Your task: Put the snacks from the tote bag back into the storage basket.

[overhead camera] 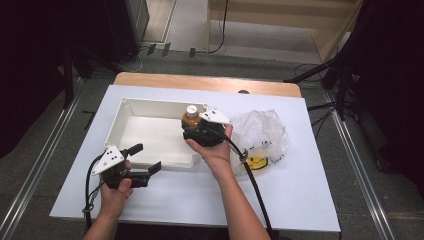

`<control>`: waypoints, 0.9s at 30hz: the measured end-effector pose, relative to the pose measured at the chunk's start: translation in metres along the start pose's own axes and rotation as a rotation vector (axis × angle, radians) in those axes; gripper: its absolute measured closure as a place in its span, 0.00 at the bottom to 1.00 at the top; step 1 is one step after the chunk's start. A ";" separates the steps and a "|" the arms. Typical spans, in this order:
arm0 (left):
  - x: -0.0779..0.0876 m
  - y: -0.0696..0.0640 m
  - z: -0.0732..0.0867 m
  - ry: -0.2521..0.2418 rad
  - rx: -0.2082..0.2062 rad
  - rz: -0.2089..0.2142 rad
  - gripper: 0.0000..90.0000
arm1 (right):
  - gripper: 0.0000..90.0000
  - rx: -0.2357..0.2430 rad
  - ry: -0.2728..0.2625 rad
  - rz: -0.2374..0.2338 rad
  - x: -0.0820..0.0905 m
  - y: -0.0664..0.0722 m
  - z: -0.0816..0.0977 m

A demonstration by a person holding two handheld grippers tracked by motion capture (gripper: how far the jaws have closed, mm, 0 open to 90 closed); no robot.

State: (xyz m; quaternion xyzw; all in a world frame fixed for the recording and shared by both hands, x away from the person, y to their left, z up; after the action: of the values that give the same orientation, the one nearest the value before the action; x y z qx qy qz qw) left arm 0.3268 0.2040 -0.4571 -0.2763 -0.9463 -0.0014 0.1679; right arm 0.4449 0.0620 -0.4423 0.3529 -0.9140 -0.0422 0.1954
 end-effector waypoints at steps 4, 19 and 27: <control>0.000 -0.001 0.000 0.000 -0.006 0.001 0.09 | 0.24 0.000 -0.010 -0.002 0.012 -0.001 -0.008; -0.001 -0.001 0.001 0.003 -0.007 0.001 0.09 | 0.26 0.017 -0.053 0.007 0.051 0.003 -0.030; -0.002 -0.001 0.002 0.010 -0.010 -0.004 0.09 | 0.27 0.016 -0.079 0.016 0.073 -0.001 -0.040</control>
State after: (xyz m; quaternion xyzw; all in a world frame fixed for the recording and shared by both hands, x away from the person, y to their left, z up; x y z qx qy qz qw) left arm 0.3272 0.2027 -0.4599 -0.2752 -0.9460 -0.0076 0.1712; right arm 0.4116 0.0151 -0.3812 0.3453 -0.9241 -0.0472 0.1566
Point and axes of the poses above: each handheld gripper's, and its own axes: x roughly backward along the jaws, z roughly out of its underside, y roughly to its left, the point moved 10 cm from there along -x, roughly forward along the jaws, and after that the axes turned 9 degrees about -z, right-handed, at the moved point
